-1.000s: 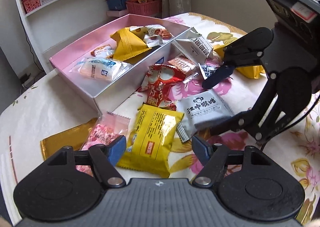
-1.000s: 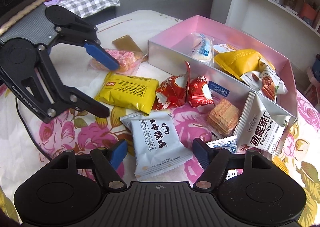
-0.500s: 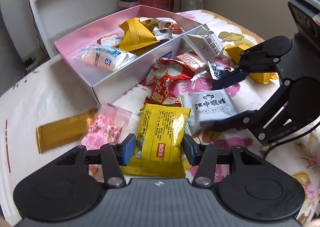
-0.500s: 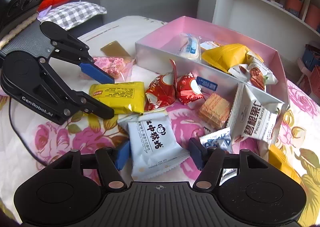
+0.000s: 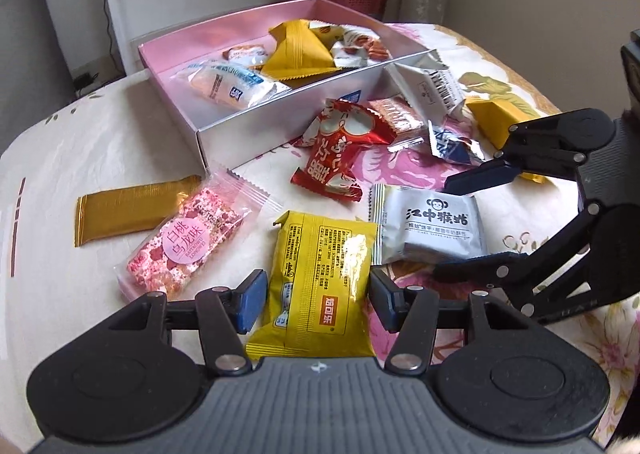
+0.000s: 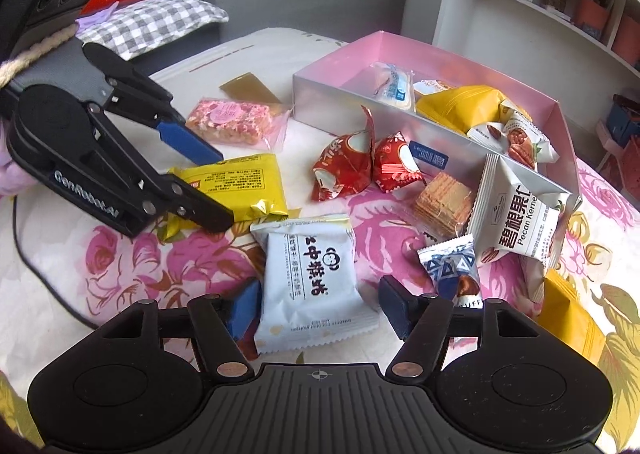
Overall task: Organize snacks
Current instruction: 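Close the left tool on the yellow biscuit packet while the right tool grasps the white Jiangzhong packet, then carry both packets into the pink box and open both tools to release them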
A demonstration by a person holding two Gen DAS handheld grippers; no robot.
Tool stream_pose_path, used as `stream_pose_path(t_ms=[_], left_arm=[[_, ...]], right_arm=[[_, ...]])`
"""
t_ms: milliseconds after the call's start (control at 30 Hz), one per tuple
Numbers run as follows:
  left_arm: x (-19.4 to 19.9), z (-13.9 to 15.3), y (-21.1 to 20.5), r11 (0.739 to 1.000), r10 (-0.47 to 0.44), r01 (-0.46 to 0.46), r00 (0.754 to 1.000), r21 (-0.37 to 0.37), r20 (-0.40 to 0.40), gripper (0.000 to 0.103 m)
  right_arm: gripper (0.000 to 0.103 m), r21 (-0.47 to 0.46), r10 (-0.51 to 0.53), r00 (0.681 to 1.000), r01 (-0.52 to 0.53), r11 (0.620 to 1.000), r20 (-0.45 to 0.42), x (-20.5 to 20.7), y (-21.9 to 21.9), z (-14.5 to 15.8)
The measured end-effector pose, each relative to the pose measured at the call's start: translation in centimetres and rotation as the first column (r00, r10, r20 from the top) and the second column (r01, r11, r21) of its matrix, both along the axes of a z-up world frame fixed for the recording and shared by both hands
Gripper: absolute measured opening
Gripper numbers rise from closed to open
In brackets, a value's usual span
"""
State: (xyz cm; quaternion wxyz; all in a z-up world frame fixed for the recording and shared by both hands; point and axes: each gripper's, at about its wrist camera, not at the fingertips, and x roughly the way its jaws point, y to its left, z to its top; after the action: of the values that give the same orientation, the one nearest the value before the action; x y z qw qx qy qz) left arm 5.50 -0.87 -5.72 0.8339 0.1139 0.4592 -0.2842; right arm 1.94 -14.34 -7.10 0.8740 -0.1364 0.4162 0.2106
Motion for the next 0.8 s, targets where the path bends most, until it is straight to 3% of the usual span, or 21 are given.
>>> stream_pose_path(t_ms=[100,167,433,800], left_arm=[[-0.3,-0.2,-0.7,0.999,0.022,-0.023,1.0,0.041,0.013,0.049],[-0.6,0.0,-0.8,0.998,0.035,-0.036,0.999,0.054,0.014,0.047],[-0.3,1.3,0.2,0.99,0.141,-0.141,0.989,-0.002,-0.035,0.046],[0.3,5.2,2.1,0.957,0.269,-0.267,0.963,-0.115,0.003,0.046]], right_arm=[[0.065,-0.003,-0.011,1.0,0.011,1.0,0.008,0.1,0.2,0.0],[0.048,-0.004,-0.013,1.0,0.013,1.0,0.017,0.0,0.2,0.1],[0.047,-0.003,-0.048,0.999,0.048,0.999,-0.009,-0.3,0.1,0.8],[0.047,0.14,-0.203,0.979,0.2,0.97,0.005,-0.3,-3.2,5.5]])
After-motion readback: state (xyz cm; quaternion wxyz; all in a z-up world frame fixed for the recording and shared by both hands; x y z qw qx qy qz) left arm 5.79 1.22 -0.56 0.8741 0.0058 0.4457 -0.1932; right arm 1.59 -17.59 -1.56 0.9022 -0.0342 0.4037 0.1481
